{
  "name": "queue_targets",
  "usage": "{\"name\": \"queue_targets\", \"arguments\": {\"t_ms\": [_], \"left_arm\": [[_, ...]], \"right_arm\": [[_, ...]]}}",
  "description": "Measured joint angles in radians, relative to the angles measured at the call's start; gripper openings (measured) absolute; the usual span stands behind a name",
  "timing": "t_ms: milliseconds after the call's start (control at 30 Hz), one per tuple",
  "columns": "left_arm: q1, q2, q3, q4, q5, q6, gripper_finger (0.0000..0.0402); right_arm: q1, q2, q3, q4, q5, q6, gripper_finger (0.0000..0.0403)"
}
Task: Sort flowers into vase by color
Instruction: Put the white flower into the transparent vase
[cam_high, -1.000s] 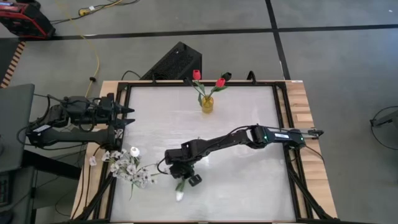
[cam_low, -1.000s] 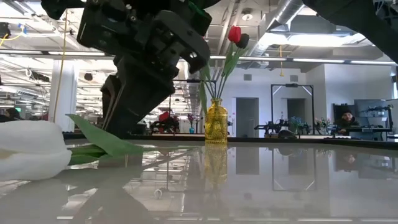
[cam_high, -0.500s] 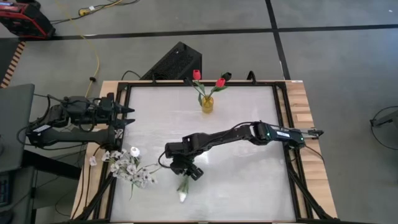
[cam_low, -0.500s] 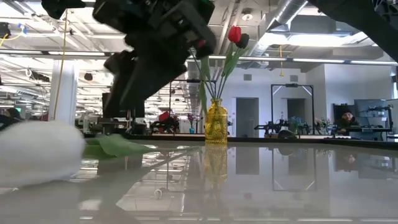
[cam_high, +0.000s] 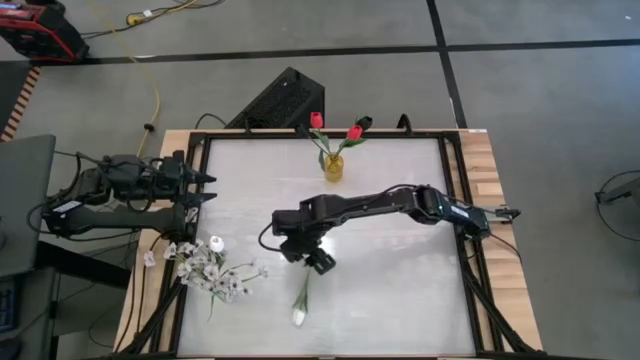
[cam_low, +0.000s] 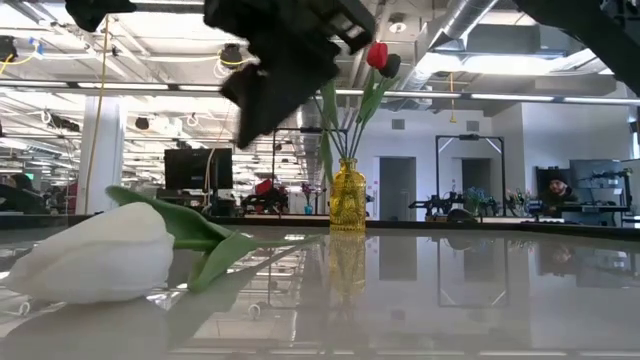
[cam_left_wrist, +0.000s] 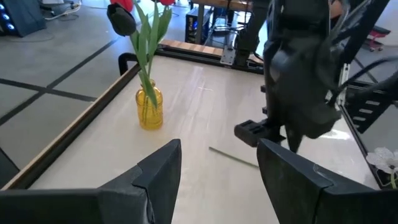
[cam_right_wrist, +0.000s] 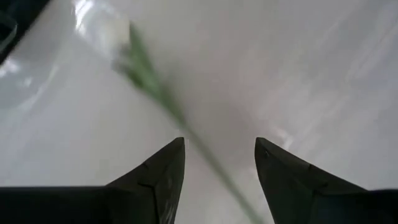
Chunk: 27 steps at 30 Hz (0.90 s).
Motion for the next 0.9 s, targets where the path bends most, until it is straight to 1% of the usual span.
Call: {"name": "queue_targets", "arguments": {"t_ms": [67, 200, 333, 400, 600, 767, 900], "left_arm": [[0.000, 0.000, 0.000, -0.001, 0.000, 0.000, 0.0198], [0.000, 0.000, 0.000, -0.007, 0.000, 0.008, 0.0198], [0.000, 0.000, 0.000, -0.007, -0.001, 0.014, 0.0198], [0.000, 0.000, 0.000, -0.007, -0.001, 0.014, 0.0198], [0.000, 0.000, 0.000, -0.015, 0.000, 0.008, 0.0198], [0.000, 0.000, 0.000, -0.014, 0.000, 0.008, 0.0198], [0.000, 0.000, 0.000, -0.014, 0.000, 0.006, 0.0198]], "right_arm": [[0.006, 0.002, -0.022, -0.038, 0.001, -0.022, 0.0216], [0.042, 0.004, -0.104, -0.002, 0.018, -0.132, 0.0207], [0.081, 0.004, -0.165, 0.136, 0.093, -0.199, 0.0198], [0.094, 0.004, -0.184, 0.177, 0.111, -0.211, 0.0193], [0.107, 0.004, -0.221, 0.197, 0.122, -0.220, 0.0182], [0.105, 0.004, -0.283, 0.298, 0.122, -0.216, 0.0171], [0.110, 0.001, -0.329, 0.331, 0.124, -0.223, 0.0152]]}}
